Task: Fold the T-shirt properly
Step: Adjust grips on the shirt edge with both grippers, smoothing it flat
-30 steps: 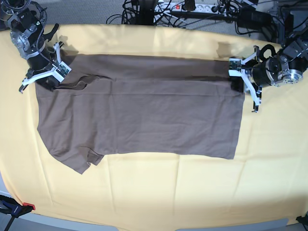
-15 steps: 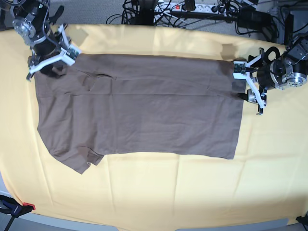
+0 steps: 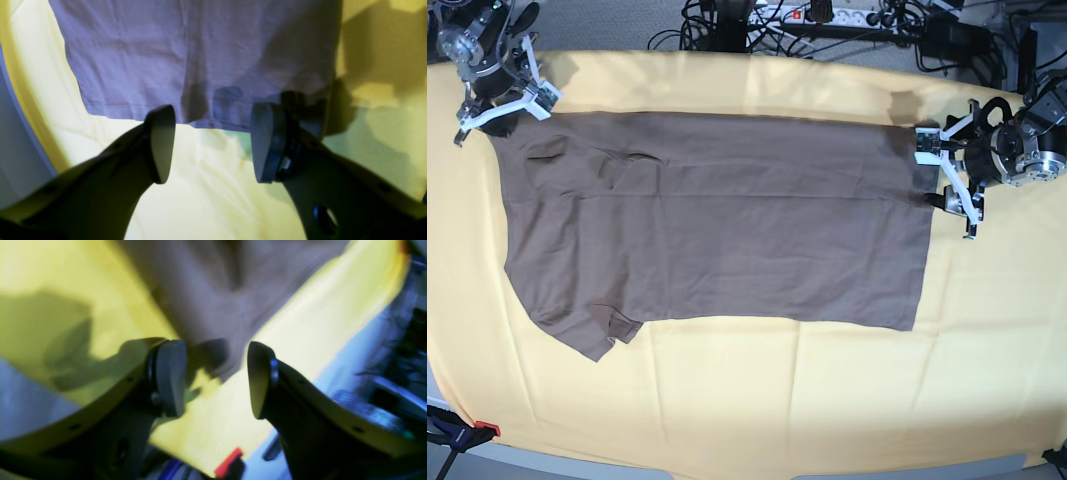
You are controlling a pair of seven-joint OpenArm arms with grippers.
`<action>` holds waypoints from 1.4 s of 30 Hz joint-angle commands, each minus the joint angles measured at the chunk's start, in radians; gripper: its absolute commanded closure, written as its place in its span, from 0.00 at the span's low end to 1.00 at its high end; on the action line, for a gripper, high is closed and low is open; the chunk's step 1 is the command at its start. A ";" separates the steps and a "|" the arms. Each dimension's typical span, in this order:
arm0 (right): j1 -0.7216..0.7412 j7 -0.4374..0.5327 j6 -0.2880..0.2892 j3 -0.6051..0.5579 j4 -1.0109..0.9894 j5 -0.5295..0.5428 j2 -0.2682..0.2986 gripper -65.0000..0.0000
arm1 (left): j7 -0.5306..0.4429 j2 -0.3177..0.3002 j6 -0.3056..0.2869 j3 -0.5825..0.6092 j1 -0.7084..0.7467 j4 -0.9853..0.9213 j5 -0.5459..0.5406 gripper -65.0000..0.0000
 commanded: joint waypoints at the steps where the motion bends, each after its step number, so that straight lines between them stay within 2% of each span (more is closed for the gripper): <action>1: 0.006 0.025 -0.001 0.014 -0.010 -0.003 0.014 0.51 | -0.007 -0.022 0.012 -0.013 -0.014 0.009 -0.001 0.44; 6: 0.061 0.056 0.051 0.014 -0.080 0.043 0.014 0.51 | -0.014 -0.022 0.012 -0.013 -0.014 0.010 -0.002 0.44; 12: 0.108 0.080 0.040 0.014 -0.085 0.042 0.014 0.52 | -0.014 -0.022 0.011 -0.013 -0.013 0.010 -0.056 0.44; 15: 0.109 0.085 0.060 0.014 -0.085 0.065 0.014 0.52 | -0.010 -0.022 0.011 -0.013 -0.014 0.009 -0.061 0.44; 16: 0.109 0.085 0.065 0.014 -0.085 0.069 0.014 0.55 | -0.010 -0.022 0.011 -0.013 -0.014 0.009 -0.061 0.44; 17: 0.109 0.085 0.066 0.014 -0.085 0.069 0.014 0.63 | -0.010 -0.022 0.011 -0.013 -0.013 0.009 -0.062 0.44; 19: 0.109 0.084 0.051 0.014 -0.085 0.066 0.014 0.87 | -0.010 -0.022 -0.002 -0.013 -0.014 0.009 -0.076 0.46; 20: 0.109 0.084 0.041 0.014 -0.085 0.064 0.014 0.99 | -0.011 -0.022 -0.028 -0.013 -0.013 0.010 -0.081 0.50; 21: 0.109 0.084 0.027 0.014 -0.085 0.064 0.014 1.00 | -0.011 -0.022 -0.074 -0.013 -0.011 0.009 -0.081 0.55; 23: 0.109 0.084 0.004 0.014 -0.085 0.064 0.014 1.00 | -0.011 -0.023 -0.175 -0.013 0.000 0.010 -0.080 0.69; 24: 0.109 0.084 0.001 0.014 -0.085 0.064 0.014 1.00 | -0.011 -0.022 -0.175 -0.013 0.010 0.010 -0.080 0.74; 26: 0.109 0.084 0.002 0.014 -0.085 0.064 0.014 1.00 | -0.011 -0.023 -0.175 -0.013 0.039 0.010 -0.080 0.75; 27: 0.109 0.084 0.002 0.014 -0.085 0.065 0.014 1.00 | -0.011 -0.022 -0.175 -0.013 0.054 0.009 -0.080 0.73; 29: 0.109 0.084 0.002 0.014 -0.085 0.065 0.014 0.97 | -0.010 -0.022 -0.175 -0.013 0.077 0.009 -0.080 0.62; 31: 0.109 0.084 0.001 0.014 -0.085 0.065 0.014 0.84 | -0.010 -0.022 -0.175 -0.013 0.096 0.009 -0.080 0.46; 33: 0.109 0.084 0.001 0.014 -0.085 0.065 0.014 0.73 | -0.010 -0.022 -0.175 -0.013 0.106 0.009 -0.076 0.37; 35: 0.109 0.084 0.001 0.014 -0.085 0.065 0.014 0.67 | -0.010 -0.022 -0.175 -0.013 0.106 0.009 -0.068 0.37; 40: 0.109 0.084 -0.003 0.014 -0.085 0.068 0.014 0.67 | -0.011 -0.019 -0.175 -0.013 0.106 0.006 -0.020 0.37; 42: 0.109 0.084 -0.023 0.014 -0.085 0.068 0.014 0.67 | -0.010 -0.019 -0.175 -0.013 0.106 -0.003 -0.014 0.37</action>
